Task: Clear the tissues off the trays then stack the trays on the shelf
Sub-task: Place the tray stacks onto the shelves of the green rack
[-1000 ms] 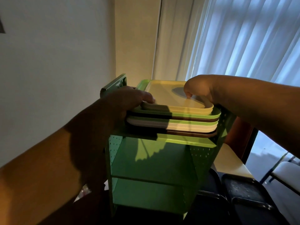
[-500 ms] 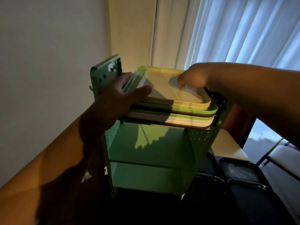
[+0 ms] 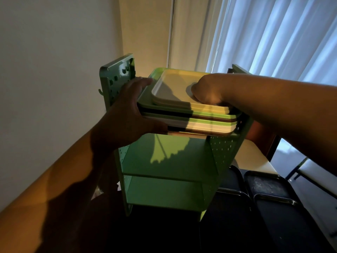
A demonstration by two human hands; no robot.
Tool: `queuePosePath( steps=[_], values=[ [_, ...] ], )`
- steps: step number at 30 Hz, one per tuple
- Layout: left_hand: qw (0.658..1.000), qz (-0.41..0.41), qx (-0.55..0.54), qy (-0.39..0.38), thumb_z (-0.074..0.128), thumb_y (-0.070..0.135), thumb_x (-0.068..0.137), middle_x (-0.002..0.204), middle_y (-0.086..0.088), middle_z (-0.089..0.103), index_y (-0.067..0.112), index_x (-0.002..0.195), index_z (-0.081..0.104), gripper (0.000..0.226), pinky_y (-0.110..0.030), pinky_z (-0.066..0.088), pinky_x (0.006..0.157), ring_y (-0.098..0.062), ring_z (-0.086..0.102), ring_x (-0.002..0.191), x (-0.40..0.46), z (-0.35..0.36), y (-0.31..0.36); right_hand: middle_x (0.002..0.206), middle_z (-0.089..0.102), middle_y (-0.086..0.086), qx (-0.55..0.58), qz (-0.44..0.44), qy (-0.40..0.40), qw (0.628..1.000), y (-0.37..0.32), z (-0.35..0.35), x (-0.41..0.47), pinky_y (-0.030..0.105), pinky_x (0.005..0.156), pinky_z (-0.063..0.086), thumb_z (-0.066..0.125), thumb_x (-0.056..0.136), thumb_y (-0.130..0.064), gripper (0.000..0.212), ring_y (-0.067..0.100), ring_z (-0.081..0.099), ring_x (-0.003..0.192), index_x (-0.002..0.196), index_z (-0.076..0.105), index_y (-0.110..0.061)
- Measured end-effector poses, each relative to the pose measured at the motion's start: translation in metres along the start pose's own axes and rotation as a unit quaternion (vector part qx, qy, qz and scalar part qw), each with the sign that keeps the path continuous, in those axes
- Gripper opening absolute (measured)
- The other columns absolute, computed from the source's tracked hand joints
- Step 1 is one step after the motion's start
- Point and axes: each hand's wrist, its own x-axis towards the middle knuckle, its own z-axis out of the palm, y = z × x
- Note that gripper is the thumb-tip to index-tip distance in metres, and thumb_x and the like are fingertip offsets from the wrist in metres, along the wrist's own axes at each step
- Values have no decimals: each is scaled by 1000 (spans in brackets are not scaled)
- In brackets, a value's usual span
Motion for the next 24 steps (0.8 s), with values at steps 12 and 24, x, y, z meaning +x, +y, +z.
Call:
queuePosePath(
  steps=[12,24],
  values=[
    [999,5,22,-29,86,44,66,127,7,59,18,143,42,93,-11,55,75,-5,66,105,6,6,10,77,49,5,-29,-3,-30,999,-2,-11,-7,31,78,41,45,106,-13,29,23,54,87,122,63,2],
    [992,42,102,56,60,12,95,144,-6,56,13,142,49,48,-27,46,102,-18,54,132,60,12,113,126,66,13,-14,-74,239,968,48,-28,-21,44,103,45,40,101,-52,56,36,59,116,139,54,-13]
  ],
)
